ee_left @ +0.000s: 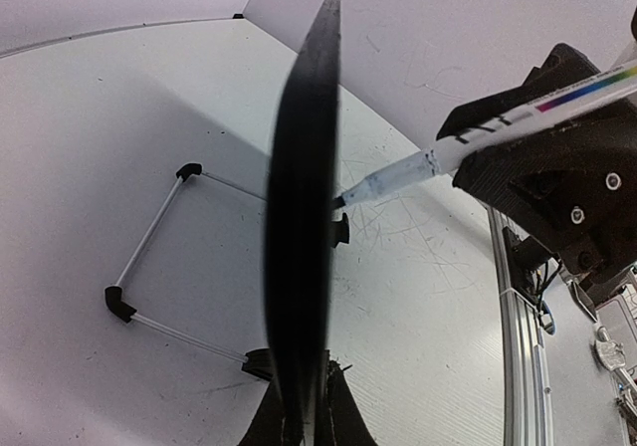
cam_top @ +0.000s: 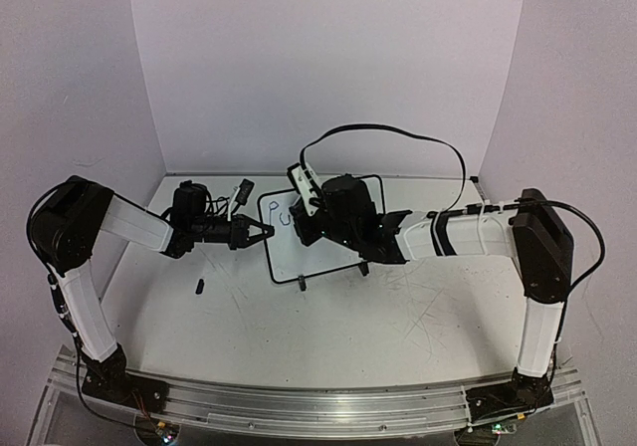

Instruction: Write a sentence on the whiteboard

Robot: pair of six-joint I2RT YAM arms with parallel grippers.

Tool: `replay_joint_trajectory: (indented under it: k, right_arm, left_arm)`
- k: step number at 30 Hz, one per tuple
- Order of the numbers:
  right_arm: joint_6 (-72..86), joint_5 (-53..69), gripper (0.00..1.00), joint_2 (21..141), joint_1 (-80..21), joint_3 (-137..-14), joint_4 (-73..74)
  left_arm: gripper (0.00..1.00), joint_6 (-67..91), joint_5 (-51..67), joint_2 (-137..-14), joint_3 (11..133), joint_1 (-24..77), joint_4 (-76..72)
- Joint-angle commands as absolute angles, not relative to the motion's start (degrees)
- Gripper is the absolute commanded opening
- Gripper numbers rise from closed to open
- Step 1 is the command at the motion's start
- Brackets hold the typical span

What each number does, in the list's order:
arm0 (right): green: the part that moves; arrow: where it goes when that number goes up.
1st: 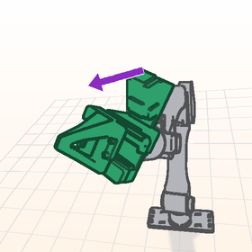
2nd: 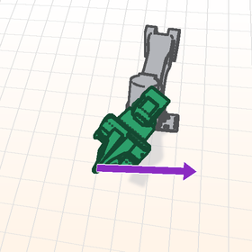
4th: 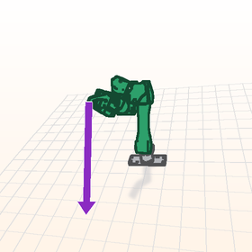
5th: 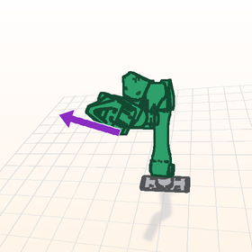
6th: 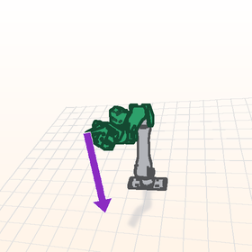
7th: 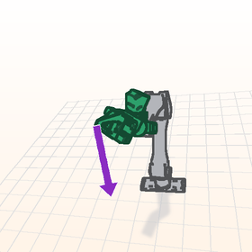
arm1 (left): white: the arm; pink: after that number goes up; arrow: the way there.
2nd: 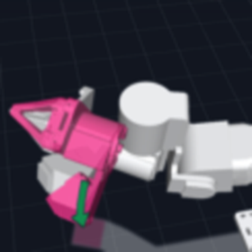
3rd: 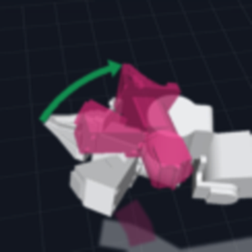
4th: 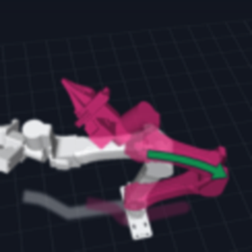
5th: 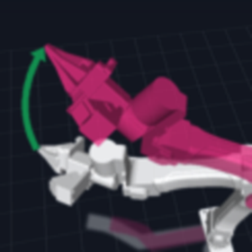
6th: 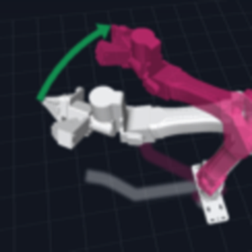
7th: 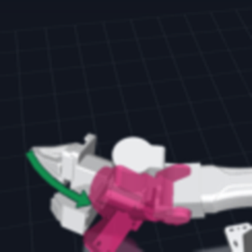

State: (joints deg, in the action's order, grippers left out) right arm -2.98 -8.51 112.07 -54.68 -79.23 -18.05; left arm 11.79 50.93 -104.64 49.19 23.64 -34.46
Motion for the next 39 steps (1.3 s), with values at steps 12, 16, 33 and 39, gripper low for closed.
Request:
replay_joint_trajectory:
  k: [12,16,33,39]
  right_arm:
    - [-2.22,-6.37,0.00,114.49,-54.07,-83.92,-18.93]
    - [-2.03,-5.90,0.00,115.04,-54.48,-83.81,-18.46]
    - [2.66,-2.46,0.00,105.52,-52.72,-76.90,-23.29]
    - [2.16,-3.64,0.00,106.83,-51.65,-77.56,-22.03]
  left_arm:
    - [0.00,9.34,46.54,-103.36,50.62,23.23,-32.46]
    - [0.00,9.32,46.49,-103.30,50.62,23.21,-32.41]
    - [0.00,9.14,46.18,-103.30,50.59,23.20,-32.18]
    - [0.00,9.14,46.16,-103.30,50.46,23.20,-32.12]
